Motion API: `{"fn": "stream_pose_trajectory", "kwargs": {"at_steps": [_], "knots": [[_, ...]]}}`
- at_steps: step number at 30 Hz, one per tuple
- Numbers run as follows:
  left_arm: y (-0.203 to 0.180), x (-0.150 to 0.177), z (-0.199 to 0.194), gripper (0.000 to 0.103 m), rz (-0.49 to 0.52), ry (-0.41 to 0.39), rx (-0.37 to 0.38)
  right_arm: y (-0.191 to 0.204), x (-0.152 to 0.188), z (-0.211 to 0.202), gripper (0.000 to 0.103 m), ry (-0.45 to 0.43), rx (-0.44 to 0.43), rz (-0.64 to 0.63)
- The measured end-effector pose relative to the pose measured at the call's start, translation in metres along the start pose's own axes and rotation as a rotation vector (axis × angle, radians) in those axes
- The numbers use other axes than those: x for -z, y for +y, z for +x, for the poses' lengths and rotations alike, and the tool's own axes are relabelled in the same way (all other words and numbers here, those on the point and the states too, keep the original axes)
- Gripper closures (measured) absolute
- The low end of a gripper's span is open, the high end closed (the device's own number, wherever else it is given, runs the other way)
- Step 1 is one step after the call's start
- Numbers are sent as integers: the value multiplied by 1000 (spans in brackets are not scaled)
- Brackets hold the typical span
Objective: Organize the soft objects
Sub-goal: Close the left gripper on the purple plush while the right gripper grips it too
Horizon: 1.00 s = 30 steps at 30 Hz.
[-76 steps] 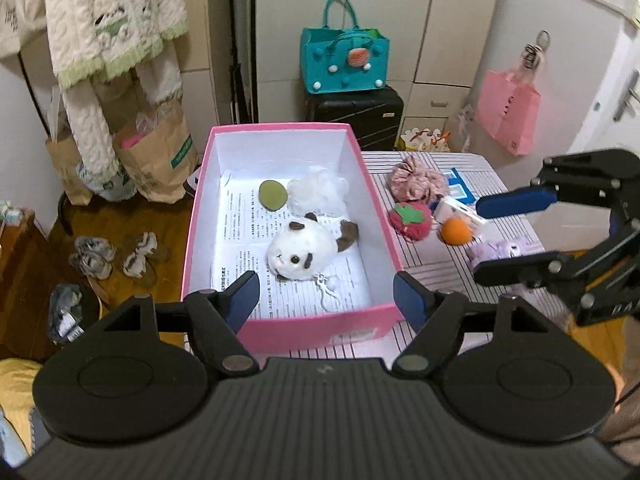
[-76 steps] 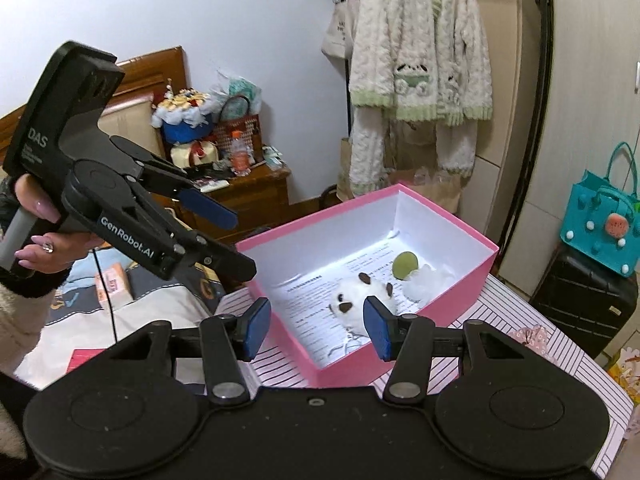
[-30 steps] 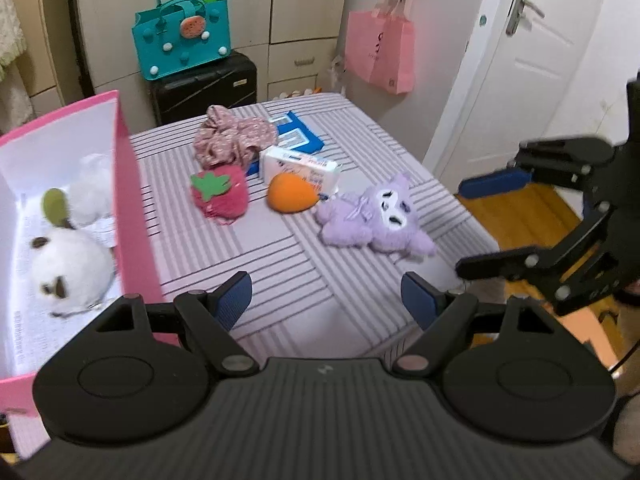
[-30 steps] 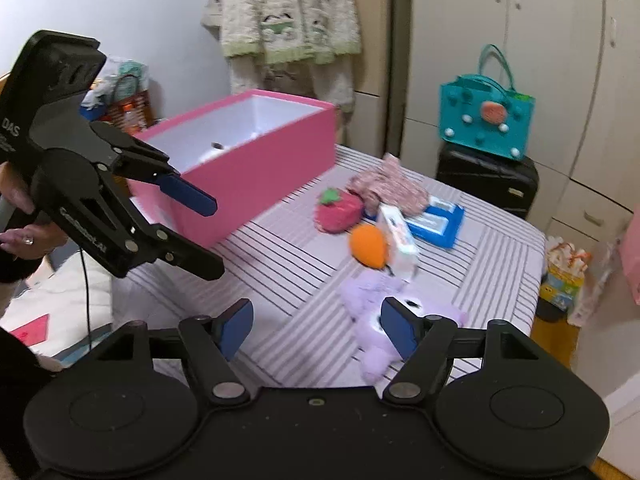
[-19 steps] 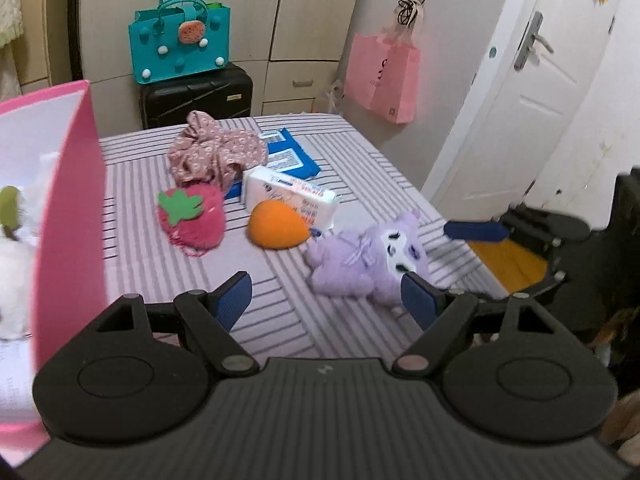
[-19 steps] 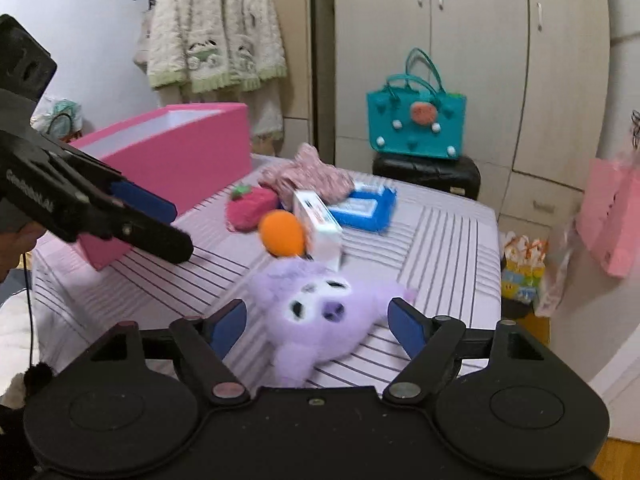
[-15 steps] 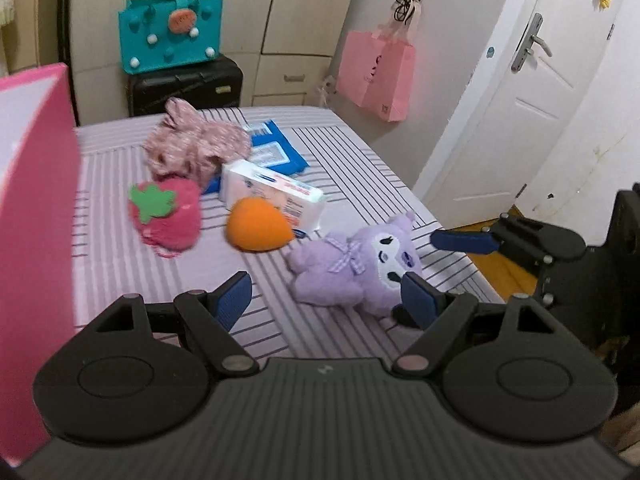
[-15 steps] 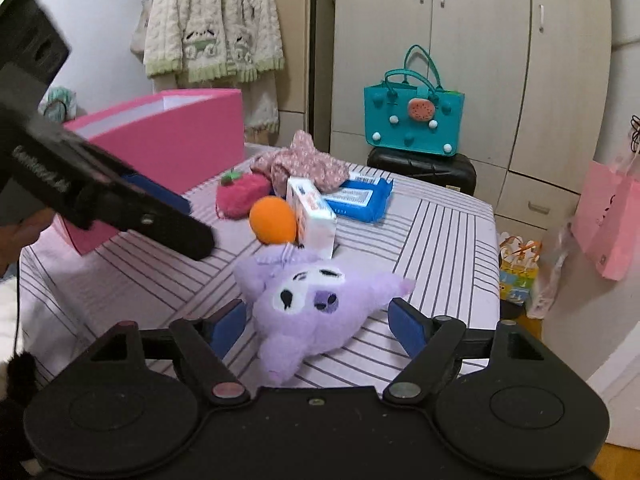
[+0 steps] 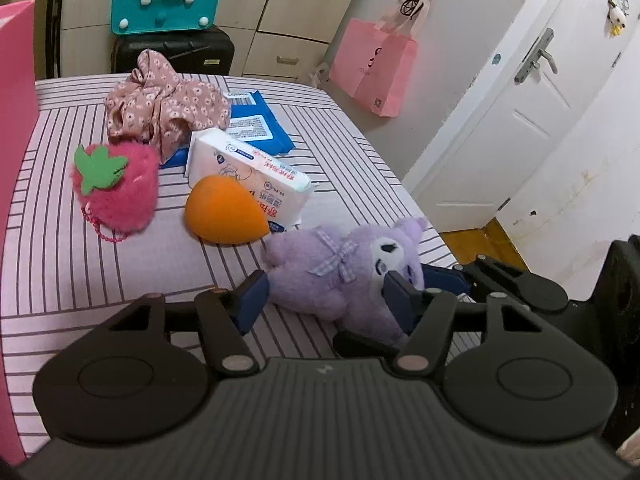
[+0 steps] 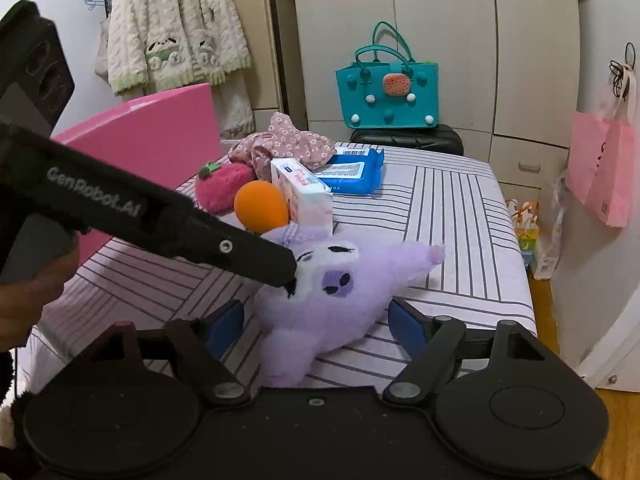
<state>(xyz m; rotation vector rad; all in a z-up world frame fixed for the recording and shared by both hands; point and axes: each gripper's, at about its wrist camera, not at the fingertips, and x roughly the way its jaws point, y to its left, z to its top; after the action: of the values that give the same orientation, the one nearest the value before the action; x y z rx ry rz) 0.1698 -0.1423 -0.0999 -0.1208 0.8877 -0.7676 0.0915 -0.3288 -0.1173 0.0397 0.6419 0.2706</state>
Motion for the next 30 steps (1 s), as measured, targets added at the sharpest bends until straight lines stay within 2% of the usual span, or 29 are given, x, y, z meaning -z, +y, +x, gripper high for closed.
{"fn": "stream_pose_trajectory", "kwargs": {"at_steps": [6, 11, 16, 18, 24, 30], "knots": [[-3, 0, 2, 41, 18, -27, -3, 2, 3, 1, 29, -21, 34, -19], [-5, -2, 5, 37, 26, -35, 2, 0, 4, -2, 32, -26, 33, -24], [-5, -4, 12, 28, 24, -18, 16, -2, 5, -4, 34, -27, 16, -34], [-6, -2, 14, 28, 12, -9, 32, -4, 7, -6, 34, -32, 2, -32], [-12, 4, 8, 30, 33, 15, 18, -2, 9, -11, 35, -26, -24, -40], [-19, 12, -9, 31, 72, 13, -27, 6, 10, -17, 35, -18, -69, -41]]}}
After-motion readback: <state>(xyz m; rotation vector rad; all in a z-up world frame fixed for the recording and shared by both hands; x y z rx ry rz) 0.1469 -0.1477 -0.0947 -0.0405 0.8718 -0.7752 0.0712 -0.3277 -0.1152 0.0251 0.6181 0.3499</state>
